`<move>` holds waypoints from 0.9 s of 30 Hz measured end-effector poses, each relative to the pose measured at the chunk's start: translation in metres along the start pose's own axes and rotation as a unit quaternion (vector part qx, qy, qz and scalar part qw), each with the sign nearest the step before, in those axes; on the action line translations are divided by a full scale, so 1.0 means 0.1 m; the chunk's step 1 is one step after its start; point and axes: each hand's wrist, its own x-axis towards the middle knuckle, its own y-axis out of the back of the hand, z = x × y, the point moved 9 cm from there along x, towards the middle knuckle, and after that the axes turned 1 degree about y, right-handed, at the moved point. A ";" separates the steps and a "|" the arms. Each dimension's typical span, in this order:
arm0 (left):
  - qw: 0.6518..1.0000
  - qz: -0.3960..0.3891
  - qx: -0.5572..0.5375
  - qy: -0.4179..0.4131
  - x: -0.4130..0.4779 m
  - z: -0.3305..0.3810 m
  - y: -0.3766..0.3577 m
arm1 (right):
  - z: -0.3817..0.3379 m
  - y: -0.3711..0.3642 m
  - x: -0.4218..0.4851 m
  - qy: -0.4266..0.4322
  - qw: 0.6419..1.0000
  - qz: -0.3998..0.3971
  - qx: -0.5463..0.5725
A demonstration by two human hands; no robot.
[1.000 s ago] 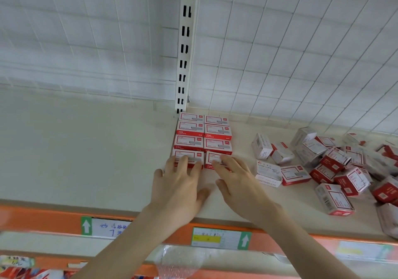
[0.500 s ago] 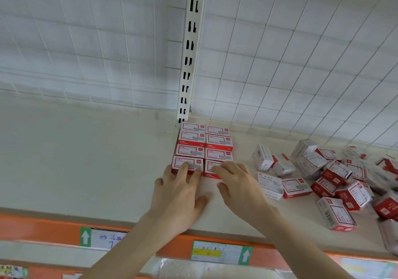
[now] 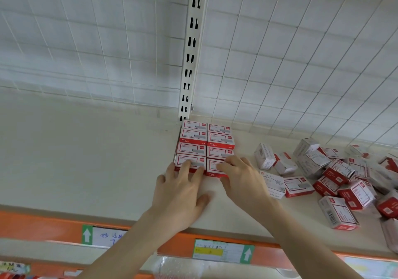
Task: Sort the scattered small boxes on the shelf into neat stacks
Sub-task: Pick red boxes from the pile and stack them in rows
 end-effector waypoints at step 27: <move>1.000 0.000 0.000 -0.009 0.00 -0.03 -0.01 | 0.02 -0.01 0.16 -0.013 0.999 -0.033 0.001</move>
